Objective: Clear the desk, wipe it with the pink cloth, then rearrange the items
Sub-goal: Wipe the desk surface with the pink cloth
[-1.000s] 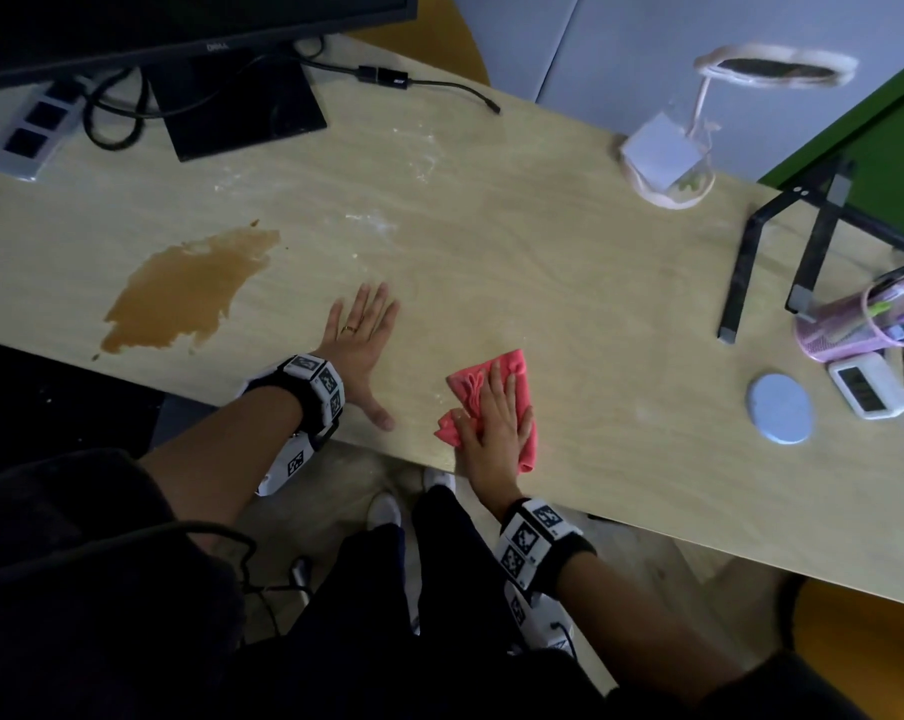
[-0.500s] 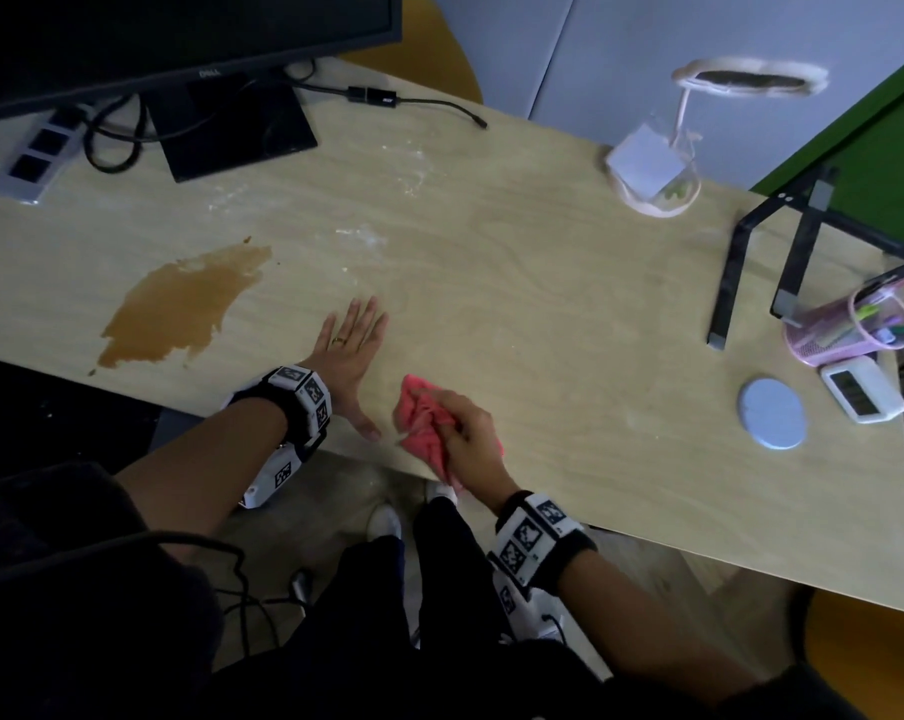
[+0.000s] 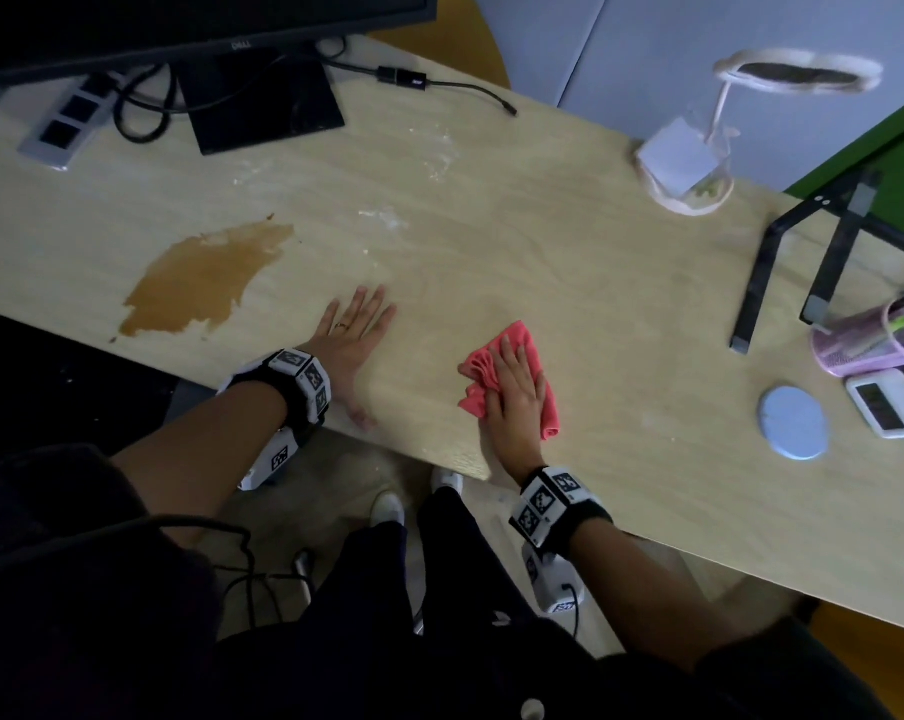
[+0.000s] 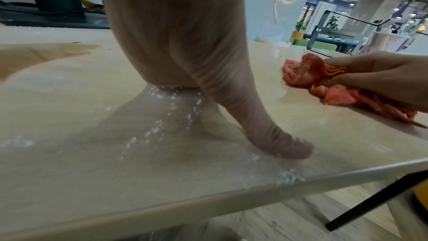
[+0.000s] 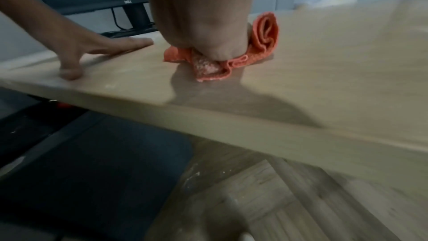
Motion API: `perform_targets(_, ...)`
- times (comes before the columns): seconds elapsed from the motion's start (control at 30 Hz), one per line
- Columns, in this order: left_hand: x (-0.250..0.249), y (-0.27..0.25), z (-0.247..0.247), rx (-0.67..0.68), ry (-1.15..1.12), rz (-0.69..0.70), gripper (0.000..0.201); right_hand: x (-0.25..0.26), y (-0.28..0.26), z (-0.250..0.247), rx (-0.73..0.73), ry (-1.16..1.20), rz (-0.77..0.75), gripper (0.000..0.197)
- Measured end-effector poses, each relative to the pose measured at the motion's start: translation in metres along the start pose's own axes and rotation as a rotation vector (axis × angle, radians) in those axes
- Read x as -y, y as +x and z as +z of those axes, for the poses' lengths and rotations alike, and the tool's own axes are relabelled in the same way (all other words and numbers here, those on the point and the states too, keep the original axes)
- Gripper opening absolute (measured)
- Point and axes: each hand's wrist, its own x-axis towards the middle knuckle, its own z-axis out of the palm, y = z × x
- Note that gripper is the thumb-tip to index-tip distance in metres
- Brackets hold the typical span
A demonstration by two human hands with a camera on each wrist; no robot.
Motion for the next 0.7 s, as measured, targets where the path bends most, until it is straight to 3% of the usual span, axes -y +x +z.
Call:
perform_targets(0.27, 0.013, -0.014, 0.001, 0.016, 0.182, 0.021, 0.169, 0.044, -0.018, 0.044, 0.1, 0.005, -0.126, 0.056)
perform_targets(0.7, 0.029, -0.025, 0.003, -0.001, 0.228, -0.03, 0.169, 0.075, -0.033, 0.081, 0.27, 0.11, -0.34, 0.047)
